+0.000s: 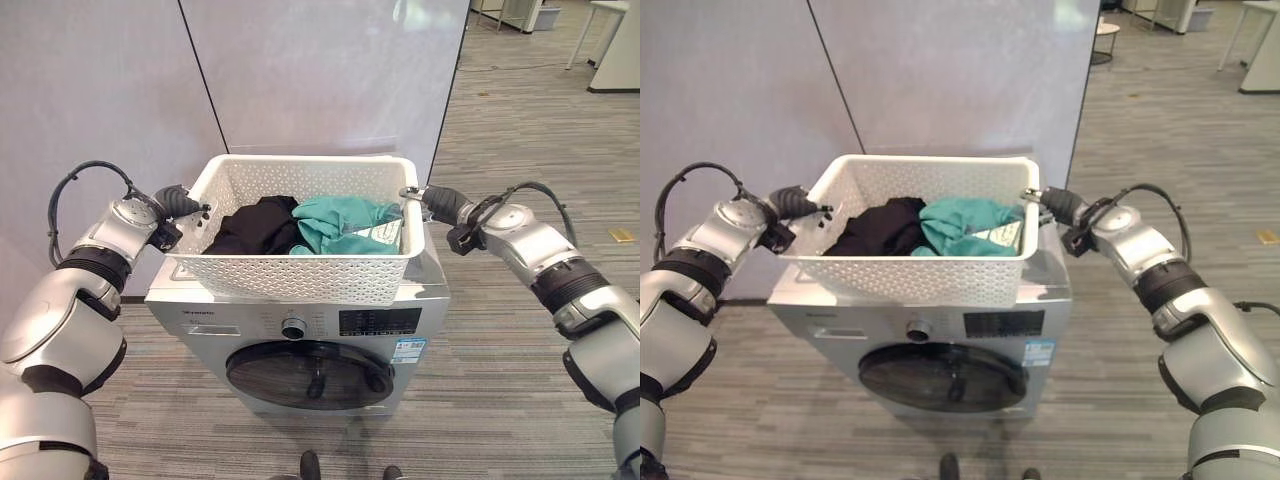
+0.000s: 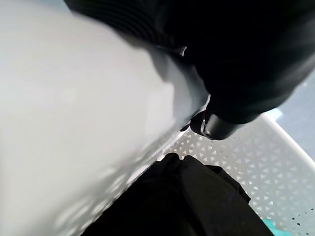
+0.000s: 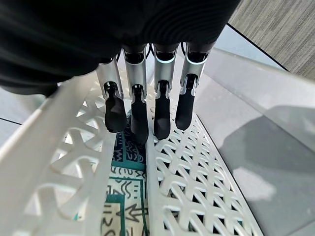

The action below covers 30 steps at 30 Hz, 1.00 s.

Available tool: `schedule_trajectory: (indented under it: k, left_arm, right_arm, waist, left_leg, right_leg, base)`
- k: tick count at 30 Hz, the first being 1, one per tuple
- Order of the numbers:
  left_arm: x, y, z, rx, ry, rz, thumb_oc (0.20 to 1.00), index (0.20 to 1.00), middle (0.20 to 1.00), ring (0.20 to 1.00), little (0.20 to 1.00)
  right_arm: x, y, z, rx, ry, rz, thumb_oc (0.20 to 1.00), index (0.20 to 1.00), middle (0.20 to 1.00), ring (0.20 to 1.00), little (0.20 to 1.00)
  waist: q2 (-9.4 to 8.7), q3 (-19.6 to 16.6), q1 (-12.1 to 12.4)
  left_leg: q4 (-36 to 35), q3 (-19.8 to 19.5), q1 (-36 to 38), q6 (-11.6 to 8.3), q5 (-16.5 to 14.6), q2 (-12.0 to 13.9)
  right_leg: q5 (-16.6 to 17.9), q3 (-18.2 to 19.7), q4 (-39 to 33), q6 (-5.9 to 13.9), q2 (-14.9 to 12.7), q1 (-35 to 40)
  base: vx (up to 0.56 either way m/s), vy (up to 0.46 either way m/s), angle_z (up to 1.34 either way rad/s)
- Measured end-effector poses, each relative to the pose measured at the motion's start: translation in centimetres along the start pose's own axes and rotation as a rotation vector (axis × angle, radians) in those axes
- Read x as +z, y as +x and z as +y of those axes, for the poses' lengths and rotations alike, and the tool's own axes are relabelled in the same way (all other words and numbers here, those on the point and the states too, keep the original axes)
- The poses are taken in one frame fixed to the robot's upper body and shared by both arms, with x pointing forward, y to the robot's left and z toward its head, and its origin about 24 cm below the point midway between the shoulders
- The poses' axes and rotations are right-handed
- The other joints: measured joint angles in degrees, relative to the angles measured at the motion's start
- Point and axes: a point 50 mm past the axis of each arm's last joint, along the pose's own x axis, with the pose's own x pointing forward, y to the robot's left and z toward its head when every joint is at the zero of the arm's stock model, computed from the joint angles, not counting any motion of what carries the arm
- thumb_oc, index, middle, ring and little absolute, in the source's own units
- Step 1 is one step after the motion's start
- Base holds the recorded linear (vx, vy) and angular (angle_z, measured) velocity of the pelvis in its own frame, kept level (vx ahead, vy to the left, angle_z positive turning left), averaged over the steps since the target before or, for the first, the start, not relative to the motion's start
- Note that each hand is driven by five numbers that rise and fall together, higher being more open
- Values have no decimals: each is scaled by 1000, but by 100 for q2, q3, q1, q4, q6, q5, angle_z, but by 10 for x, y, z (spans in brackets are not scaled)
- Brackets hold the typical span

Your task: Grab the laundry basket,head to the washer,open it,put in the laundry and shut it.

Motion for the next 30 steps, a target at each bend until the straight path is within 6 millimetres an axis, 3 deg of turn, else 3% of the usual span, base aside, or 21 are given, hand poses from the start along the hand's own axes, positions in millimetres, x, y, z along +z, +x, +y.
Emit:
schedule_trajectory:
  k: [11,12,13,14,15,16,17,18,30]
  left_arm:
    - [4,6,-2,85,-25,29,200,200,200,200,200]
    - [3,7,-4,82,-17,38,200,200,200,200,200]
    - [2,8,-6,78,-11,48,200,200,200,200,200]
    - [3,9,-10,76,4,51,200,200,200,200,200]
    - [6,10,-12,77,13,48,200,200,200,200,200]
    - [8,11,-15,76,20,47,357,357,357,357,357]
    - [13,14,-19,75,38,46,944,944,944,944,944]
    - [17,15,-23,77,53,44,1000,1000,1000,1000,1000]
    - [20,18,-30,94,153,59,1000,1000,1000,1000,1000]
  right_arm:
    - [4,18,-2,-50,26,71,200,200,200,200,200]
    - [2,20,-1,-53,27,87,278,278,278,278,278]
    - [0,22,1,-51,29,99,479,479,479,479,479]
    - [-4,24,-1,-75,3,148,605,605,605,605,605]
    - [-4,25,-5,-101,-9,183,1000,1000,1000,1000,1000]
    - [-8,24,-8,-121,-22,220,1000,1000,1000,1000,1000]
    - [-11,23,-11,-139,-36,247,1000,1000,1000,1000,1000]
    - [-13,21,-14,-152,-54,271,1000,1000,1000,1000,1000]
    - [-11,22,-16,-179,-239,320,1000,1000,1000,1000,1000]
  waist:
    - [-117,-252,61]
    - [-127,-297,61]
    - [-146,-365,60]
    - [-155,-402,70]
    - [-150,-405,87]
    - [-146,-411,109]
    - [-146,-443,149]
    - [-141,-522,185]
    - [-76,-583,195]
  left_leg:
    - [-186,-12,-163,-60,39,110]
    - [-185,-13,-163,-59,39,110]
    - [-187,-13,-164,-59,39,110]
    - [-190,-17,-167,-59,39,108]
    - [-187,-22,-183,-59,39,102]
    - [-187,-25,-189,-59,39,101]
    - [-179,-32,-226,-59,39,100]
    - [-175,-35,-299,-60,39,99]
    - [-171,-119,-252,-59,44,72]
  right_leg:
    - [343,-26,-512,6,144,-13]
    - [349,-32,-557,9,145,14]
    - [349,-33,-571,10,146,13]
    - [349,-36,-575,10,141,11]
    - [349,-51,-579,10,134,4]
    - [349,-65,-581,10,129,4]
    - [348,-98,-581,10,123,-12]
    - [348,-118,-568,10,119,-89]
    - [375,-169,-634,24,118,41]
  base:
    - [25,-5,-2]
    - [19,-32,1]
    - [11,-37,2]
    - [8,-36,5]
    - [-2,-32,7]
    - [-9,-27,10]
    - [-9,-29,11]
    - [1,-27,12]
    - [4,-9,2]
